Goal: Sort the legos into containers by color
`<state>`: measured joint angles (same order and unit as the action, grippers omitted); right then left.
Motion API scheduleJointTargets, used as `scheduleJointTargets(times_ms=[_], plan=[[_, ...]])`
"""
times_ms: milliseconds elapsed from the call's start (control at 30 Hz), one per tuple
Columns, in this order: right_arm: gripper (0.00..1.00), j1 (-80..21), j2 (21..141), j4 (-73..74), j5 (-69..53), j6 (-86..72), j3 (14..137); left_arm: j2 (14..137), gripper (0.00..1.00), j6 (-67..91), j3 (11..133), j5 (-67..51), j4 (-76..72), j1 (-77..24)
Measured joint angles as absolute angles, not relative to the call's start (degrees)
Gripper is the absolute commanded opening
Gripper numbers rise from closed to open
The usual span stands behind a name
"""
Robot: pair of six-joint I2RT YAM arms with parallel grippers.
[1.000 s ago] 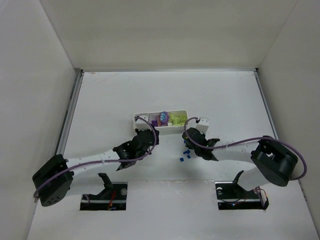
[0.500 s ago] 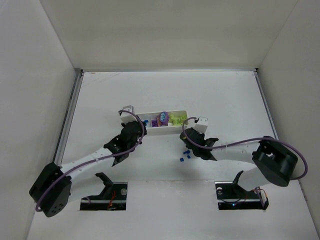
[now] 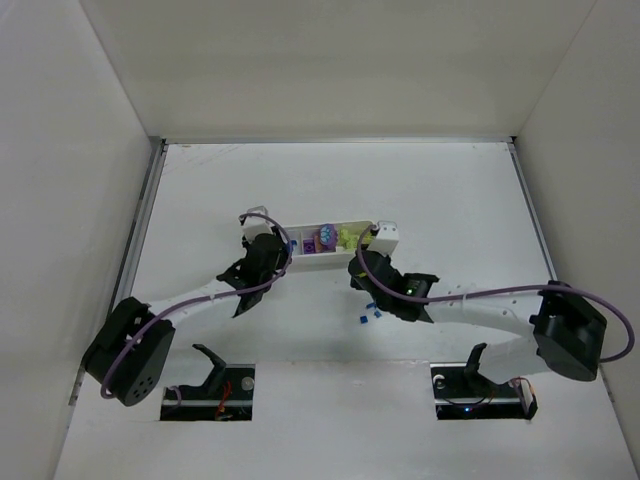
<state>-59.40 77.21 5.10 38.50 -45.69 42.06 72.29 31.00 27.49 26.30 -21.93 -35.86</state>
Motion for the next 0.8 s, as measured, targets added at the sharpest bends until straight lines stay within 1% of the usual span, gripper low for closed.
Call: scheduleJointTargets(times_ms=[100, 200, 300, 400, 600, 667, 800], plan=[[0.16, -60.1, 79.7, 3.4, 37.4, -44.3, 45.6, 72.1, 0.40, 30.8, 27.5, 25.9, -22.0, -35.6], [0.16, -60.1, 83.4, 1.6, 35.7, -43.1, 49.4, 70.1, 0.41, 30.9, 27.4, 25.6, -22.0, -35.5], [0.16, -60.1, 87.9, -0.3, 33.7, -41.8, 53.5, 64.9, 0.37, 30.9, 26.4, 25.5, -22.0, -35.5], [0.16, -60.1, 92.7, -2.2, 31.5, -40.6, 58.1, 56.5, 0.35, 31.1, 24.4, 25.6, -20.9, -35.5], [0.19, -58.8, 101.6, -6.4, 26.2, -39.2, 66.1, 43.2, 0.33, 31.6, 20.9, 26.3, -14.8, -34.8], [0.24, -58.3, 104.4, -7.2, 24.9, -39.2, 68.6, 40.3, 0.32, 31.8, 19.8, 26.4, -11.9, -34.8], [0.45, -57.6, 108.2, -8.0, 23.5, -39.2, 71.7, 35.8, 0.32, 32.9, 17.3, 26.3, -6.5, -37.6]])
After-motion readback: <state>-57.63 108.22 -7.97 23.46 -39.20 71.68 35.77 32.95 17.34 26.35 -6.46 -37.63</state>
